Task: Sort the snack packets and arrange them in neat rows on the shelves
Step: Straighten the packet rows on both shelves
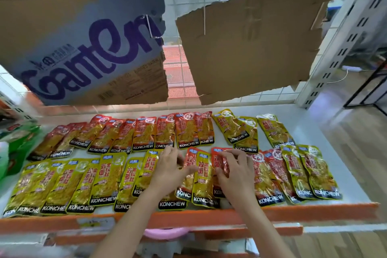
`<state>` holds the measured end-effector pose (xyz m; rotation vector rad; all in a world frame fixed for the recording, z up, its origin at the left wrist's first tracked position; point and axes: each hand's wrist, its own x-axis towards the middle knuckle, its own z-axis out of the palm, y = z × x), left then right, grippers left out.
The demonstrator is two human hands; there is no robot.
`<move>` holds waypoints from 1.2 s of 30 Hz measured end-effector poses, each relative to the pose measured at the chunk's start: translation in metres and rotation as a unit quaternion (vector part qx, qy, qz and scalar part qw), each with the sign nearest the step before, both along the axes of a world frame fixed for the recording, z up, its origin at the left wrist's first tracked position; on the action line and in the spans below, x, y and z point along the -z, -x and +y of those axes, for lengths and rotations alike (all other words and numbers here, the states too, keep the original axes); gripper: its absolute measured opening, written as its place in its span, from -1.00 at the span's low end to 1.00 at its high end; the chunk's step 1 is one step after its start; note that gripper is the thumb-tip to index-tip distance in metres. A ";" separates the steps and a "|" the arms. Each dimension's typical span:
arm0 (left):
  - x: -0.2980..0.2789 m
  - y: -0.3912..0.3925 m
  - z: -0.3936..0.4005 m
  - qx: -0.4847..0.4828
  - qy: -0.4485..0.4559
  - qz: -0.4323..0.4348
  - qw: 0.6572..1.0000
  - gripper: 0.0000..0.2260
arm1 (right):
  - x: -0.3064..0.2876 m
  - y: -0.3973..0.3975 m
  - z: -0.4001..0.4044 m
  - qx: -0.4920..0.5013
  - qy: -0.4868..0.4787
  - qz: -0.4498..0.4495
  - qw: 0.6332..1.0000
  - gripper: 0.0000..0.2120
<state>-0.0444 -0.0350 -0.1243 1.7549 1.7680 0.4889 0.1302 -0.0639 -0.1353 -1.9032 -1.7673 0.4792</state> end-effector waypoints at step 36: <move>-0.024 -0.049 0.044 -0.016 0.014 -0.227 0.974 -0.79 | -0.057 -0.027 0.045 0.141 0.033 0.283 0.948 -0.77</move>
